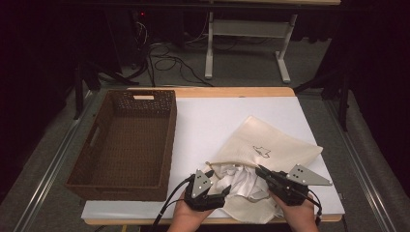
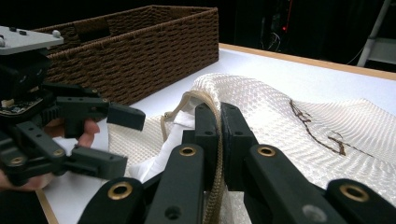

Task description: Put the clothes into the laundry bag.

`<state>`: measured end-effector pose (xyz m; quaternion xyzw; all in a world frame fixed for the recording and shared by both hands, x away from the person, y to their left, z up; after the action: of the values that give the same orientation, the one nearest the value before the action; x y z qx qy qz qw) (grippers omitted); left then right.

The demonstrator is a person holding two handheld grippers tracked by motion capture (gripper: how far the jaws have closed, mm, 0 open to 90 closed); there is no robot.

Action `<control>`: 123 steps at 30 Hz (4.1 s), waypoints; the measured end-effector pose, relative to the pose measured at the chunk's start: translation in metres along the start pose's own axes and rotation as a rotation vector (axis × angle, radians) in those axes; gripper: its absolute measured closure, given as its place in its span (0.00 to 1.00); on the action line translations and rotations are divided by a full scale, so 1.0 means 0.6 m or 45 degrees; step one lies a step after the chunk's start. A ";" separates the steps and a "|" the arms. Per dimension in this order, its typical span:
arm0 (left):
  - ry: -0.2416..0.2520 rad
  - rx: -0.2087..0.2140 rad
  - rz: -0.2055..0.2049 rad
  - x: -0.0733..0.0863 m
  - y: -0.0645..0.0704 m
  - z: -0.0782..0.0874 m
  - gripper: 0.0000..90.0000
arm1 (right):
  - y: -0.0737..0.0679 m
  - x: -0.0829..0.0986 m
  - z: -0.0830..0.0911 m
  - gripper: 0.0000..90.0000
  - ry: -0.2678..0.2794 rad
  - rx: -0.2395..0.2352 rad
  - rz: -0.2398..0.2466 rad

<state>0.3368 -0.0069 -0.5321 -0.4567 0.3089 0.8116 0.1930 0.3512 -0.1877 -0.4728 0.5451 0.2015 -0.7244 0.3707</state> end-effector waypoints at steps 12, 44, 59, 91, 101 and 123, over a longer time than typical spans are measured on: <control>-0.107 0.035 -0.047 0.022 0.033 -0.031 0.18 | -0.001 0.001 -0.001 0.98 0.001 -0.006 -0.003; -0.200 -0.053 -0.097 0.004 0.036 -0.099 0.93 | -0.001 0.004 -0.004 0.98 -0.010 0.008 -0.001; -0.144 -0.114 -0.166 -0.029 0.049 -0.165 0.92 | 0.009 0.005 -0.001 0.98 -0.007 0.046 -0.017; -0.099 -0.015 -0.105 0.001 -0.008 0.019 0.42 | 0.014 0.006 0.004 0.98 -0.007 0.061 -0.029; -0.080 -0.023 -0.066 -0.005 -0.015 0.019 0.43 | 0.010 0.004 0.004 0.98 -0.009 0.051 -0.009; -0.027 -0.024 -0.054 -0.013 -0.017 0.040 0.42 | -0.025 0.042 -0.017 0.97 -0.176 -0.021 0.100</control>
<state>0.3318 0.0166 -0.5190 -0.4564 0.2894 0.8150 0.2092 0.3431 -0.1790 -0.5015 0.4983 0.1599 -0.7434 0.4164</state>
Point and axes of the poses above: each handheld gripper's, and its own axes: z roughly backward along the jaws, x roughly out of its underside, y roughly to its right, the point moved 7 cm from there along -z, roughly forward along the jaws, and after that the axes turned 11 degrees about z, right-handed, at the moved point
